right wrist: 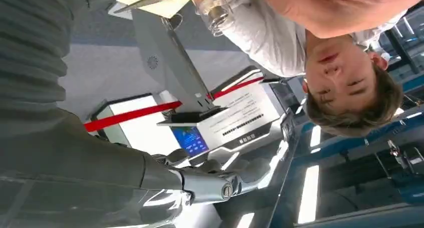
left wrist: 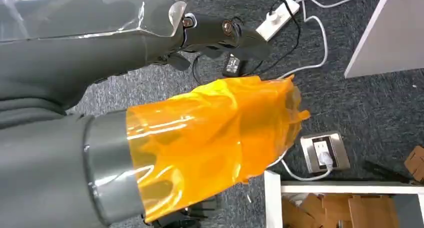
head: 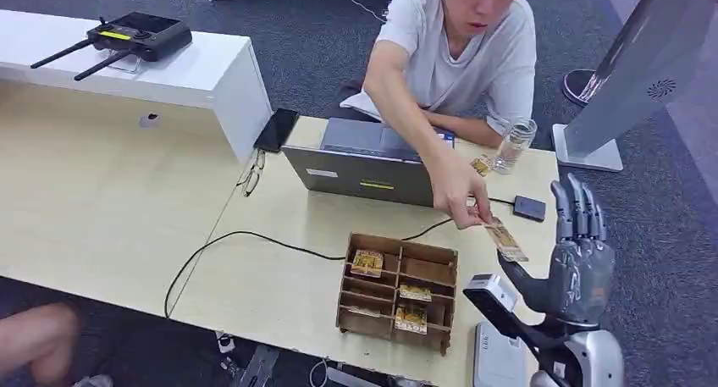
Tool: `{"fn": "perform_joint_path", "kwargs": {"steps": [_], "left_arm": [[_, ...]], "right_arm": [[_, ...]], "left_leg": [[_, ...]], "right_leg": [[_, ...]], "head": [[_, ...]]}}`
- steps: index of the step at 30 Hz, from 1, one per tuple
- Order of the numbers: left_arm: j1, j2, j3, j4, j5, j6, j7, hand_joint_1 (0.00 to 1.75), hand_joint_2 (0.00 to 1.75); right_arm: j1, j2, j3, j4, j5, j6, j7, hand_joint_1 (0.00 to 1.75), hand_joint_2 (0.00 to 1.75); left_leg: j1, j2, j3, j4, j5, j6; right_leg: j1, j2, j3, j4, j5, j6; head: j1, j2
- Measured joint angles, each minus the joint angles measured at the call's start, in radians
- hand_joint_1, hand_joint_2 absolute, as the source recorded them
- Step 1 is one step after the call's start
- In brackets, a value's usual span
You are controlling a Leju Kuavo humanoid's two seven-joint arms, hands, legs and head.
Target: Pass the card to the sensor for recognition and then transmit it.
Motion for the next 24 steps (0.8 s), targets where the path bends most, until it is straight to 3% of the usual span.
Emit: {"fn": "perform_joint_path", "kwargs": {"steps": [5, 6, 7, 8, 24], "left_arm": [[0.000, 0.000, -0.003, 0.000, 0.000, 0.000, 0.000, 0.00, 0.00], [0.000, 0.000, -0.003, 0.000, 0.000, 0.000, 0.000, 0.00, 0.00], [0.000, 0.000, -0.003, 0.000, -0.001, 0.000, 0.001, 0.00, 0.00], [0.000, 0.000, -0.003, 0.000, -0.001, 0.000, 0.001, 0.00, 0.00], [0.000, 0.000, -0.005, 0.000, 0.000, 0.000, 0.002, 0.00, 0.00]], "right_arm": [[-0.002, 0.000, 0.006, 0.000, -0.013, 0.000, 0.000, 0.00, 1.75], [-0.003, 0.000, 0.007, 0.000, -0.013, 0.000, 0.000, 0.07, 1.75], [-0.003, 0.000, 0.008, 0.000, -0.013, 0.000, 0.000, 1.45, 1.75], [-0.003, 0.000, 0.008, 0.000, -0.013, 0.000, 0.000, 1.75, 1.75], [-0.004, 0.000, 0.016, 0.000, -0.024, 0.002, 0.000, 1.75, 1.75]], "left_leg": [[0.000, 0.000, 0.000, 0.000, 0.000, 0.000], [0.000, 0.000, 0.000, 0.000, 0.000, 0.000], [0.000, 0.000, 0.000, 0.000, 0.000, 0.000], [0.000, 0.000, 0.000, 0.000, 0.000, 0.000], [0.000, 0.000, 0.000, 0.000, 0.000, 0.000]], "right_leg": [[0.000, 0.000, 0.000, 0.000, 0.000, 0.000], [0.000, 0.000, 0.000, 0.000, 0.000, 0.000], [0.000, 0.000, 0.000, 0.000, 0.000, 0.000], [0.000, 0.000, 0.000, 0.000, 0.000, 0.000], [0.000, 0.000, 0.000, 0.000, 0.000, 0.000]], "head": [[0.000, 0.000], [0.000, 0.000], [0.000, 0.000], [0.000, 0.000], [0.000, 0.000]]}}
